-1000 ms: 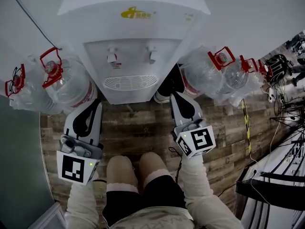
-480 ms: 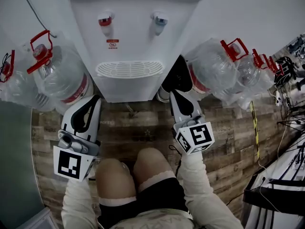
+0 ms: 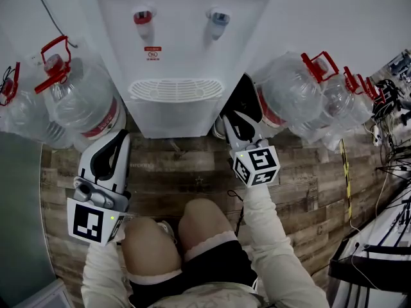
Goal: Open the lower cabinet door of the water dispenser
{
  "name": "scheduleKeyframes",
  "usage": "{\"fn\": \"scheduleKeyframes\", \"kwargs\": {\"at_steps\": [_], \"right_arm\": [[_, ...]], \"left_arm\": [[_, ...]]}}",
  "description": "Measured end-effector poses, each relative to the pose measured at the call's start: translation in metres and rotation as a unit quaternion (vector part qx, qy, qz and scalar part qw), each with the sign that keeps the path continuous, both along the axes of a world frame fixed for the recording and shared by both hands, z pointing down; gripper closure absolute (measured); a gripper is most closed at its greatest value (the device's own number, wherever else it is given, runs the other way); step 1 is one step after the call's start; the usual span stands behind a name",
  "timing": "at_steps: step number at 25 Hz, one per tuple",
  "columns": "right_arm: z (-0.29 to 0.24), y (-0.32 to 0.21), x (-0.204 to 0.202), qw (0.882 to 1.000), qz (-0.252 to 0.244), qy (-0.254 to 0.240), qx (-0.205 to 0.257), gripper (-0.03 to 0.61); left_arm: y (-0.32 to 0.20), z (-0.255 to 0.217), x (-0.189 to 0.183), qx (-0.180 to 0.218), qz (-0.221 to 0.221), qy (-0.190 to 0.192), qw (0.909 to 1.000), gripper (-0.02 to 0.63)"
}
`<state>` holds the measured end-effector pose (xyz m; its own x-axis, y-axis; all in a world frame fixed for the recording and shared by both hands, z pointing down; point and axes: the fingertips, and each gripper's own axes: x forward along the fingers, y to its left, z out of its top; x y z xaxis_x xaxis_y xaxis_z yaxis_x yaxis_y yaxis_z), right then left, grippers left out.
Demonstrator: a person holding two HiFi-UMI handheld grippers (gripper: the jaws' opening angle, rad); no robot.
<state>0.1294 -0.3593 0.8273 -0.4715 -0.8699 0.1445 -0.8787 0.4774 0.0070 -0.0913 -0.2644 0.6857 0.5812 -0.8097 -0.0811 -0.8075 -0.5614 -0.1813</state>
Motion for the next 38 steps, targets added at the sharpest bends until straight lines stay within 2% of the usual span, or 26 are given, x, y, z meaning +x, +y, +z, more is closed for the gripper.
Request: {"fn": "scheduleKeyframes", "kwargs": {"at_steps": [8, 11, 16, 30, 34, 38], "right_arm": [[0.045, -0.042, -0.004, 0.998, 0.006, -0.009, -0.066, 0.349], [0.056, -0.053, -0.009, 0.996, 0.006, -0.023, -0.087, 0.308], [0.056, -0.061, -0.018, 0.995, 0.001, -0.027, -0.093, 0.288], [0.055, -0.046, -0.018, 0.994, 0.033, -0.032, -0.098, 0.299], [0.055, -0.028, -0.016, 0.994, 0.03, -0.038, -0.094, 0.333], [0.054, -0.014, -0.016, 0.995, 0.023, -0.037, -0.088, 0.341]], "left_arm": [[0.005, 0.002, -0.01, -0.001, -0.012, -0.007, 0.9999, 0.611], [0.005, 0.005, -0.016, -0.004, -0.017, -0.005, 0.9998, 0.611], [0.007, 0.004, -0.022, 0.0, -0.017, 0.0, 0.9999, 0.612], [0.012, 0.005, -0.029, 0.0, -0.02, -0.002, 0.9998, 0.612], [0.011, 0.004, -0.024, 0.002, -0.012, 0.002, 0.9999, 0.612], [0.01, 0.006, -0.015, -0.002, -0.004, 0.003, 1.0, 0.611]]}}
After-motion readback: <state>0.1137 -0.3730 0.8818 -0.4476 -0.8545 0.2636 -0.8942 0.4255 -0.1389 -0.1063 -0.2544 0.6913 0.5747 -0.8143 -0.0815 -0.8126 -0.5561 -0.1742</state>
